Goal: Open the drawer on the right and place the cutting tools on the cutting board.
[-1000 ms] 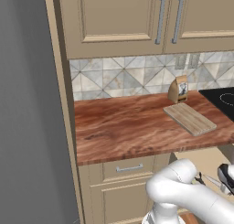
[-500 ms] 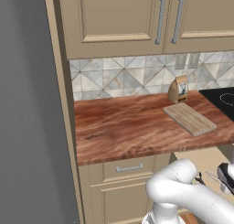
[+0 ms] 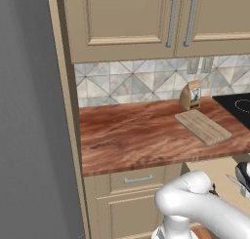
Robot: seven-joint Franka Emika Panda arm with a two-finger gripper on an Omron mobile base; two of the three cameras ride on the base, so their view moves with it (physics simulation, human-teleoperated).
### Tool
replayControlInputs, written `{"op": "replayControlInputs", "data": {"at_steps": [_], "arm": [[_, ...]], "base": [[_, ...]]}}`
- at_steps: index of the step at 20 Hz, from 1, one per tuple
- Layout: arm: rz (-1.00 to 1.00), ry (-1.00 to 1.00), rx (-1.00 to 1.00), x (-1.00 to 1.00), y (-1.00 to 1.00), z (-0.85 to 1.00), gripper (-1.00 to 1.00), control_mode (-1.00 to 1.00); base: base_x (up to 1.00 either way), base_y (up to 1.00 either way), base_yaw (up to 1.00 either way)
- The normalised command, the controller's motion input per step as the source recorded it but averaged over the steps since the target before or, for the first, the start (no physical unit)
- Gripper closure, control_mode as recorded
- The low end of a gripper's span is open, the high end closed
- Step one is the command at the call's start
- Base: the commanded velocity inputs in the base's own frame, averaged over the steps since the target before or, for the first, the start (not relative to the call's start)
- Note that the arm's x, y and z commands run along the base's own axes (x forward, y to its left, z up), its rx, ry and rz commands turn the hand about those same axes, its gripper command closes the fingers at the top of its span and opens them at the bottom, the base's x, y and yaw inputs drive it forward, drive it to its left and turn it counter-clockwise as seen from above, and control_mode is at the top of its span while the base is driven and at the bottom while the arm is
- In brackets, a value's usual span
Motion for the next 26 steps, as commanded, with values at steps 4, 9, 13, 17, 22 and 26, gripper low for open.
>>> {"op": "replayControlInputs", "data": {"at_steps": [4,9,13,17,22,26], "arm": [[0.0,0.24,-0.01,0.0,0.0,0.71,1.0,-1.0],[-0.01,0.19,0.0,-0.19,0.0,0.72,1.0,-1.0],[0.0,0.01,0.0,0.01,0.0,1.0,1.0,-1.0],[0.0,-0.08,0.0,0.02,0.0,1.0,1.0,-1.0],[0.0,-0.18,0.0,0.28,0.0,0.99,1.0,-1.0],[0.0,-0.2,0.03,0.62,0.1,0.83,1.0,-1.0]], "base": [[0.0,0.0,0.0],[0.0,0.0,0.0],[0.0,0.0,0.0],[0.0,0.0,0.0],[0.0,0.0,0.0],[0.0,0.0,0.0]]}}
